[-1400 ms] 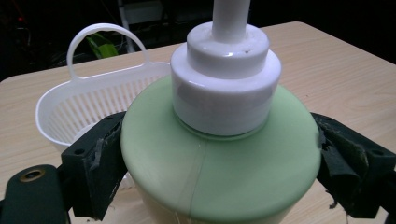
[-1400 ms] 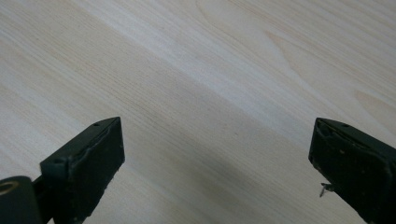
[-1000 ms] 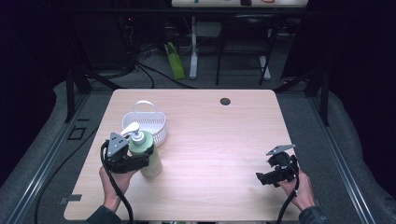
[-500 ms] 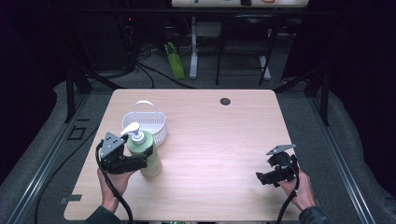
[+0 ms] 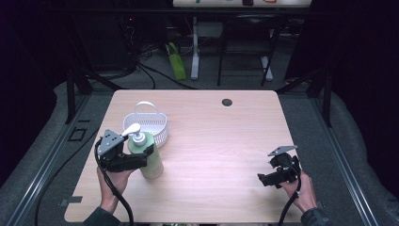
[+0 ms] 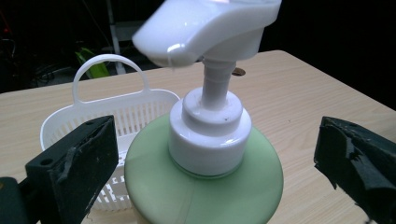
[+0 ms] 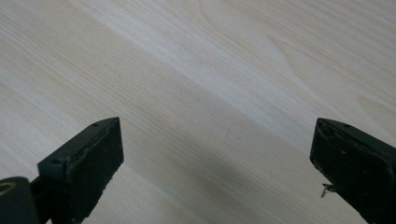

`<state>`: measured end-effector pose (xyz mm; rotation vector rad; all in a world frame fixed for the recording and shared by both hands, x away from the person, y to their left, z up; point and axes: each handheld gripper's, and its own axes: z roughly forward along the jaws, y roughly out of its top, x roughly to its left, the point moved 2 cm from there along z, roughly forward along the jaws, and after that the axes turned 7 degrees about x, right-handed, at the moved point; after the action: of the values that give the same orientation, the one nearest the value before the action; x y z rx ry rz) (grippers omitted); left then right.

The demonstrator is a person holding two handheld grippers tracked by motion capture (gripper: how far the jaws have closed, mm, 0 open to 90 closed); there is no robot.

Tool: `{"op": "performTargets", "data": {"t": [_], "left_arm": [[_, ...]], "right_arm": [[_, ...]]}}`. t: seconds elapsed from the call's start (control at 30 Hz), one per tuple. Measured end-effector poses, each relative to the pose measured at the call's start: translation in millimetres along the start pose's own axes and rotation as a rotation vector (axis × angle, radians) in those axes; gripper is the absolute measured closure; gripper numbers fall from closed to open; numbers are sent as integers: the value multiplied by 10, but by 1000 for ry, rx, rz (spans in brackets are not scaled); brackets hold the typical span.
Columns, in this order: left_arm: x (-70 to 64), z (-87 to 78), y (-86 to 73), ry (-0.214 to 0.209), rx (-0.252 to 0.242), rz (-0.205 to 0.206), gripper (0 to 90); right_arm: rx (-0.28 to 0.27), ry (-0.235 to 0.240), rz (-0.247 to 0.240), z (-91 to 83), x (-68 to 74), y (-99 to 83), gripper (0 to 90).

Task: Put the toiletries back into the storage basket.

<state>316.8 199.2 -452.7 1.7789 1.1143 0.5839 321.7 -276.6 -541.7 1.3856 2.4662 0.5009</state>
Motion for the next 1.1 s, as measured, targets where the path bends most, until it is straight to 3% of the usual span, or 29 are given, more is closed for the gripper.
{"op": "performTargets", "data": {"t": [0.47, 0.67, 0.83, 1.1], "left_arm": [[64, 6, 91, -8, -33, -29, 21], [55, -17, 121, -3, -59, -23, 170], [44, -42, 150, 0, -84, -19, 357], [41, -79, 164, 3, -121, -17, 534]], "right_arm": [[-2, 2, 8, 10, 0, -10, 37], [4, 4, -3, 15, 4, -11, 29], [3, -1, -8, 13, 4, -11, 47], [2, 1, -11, 14, 5, -11, 69]]}}
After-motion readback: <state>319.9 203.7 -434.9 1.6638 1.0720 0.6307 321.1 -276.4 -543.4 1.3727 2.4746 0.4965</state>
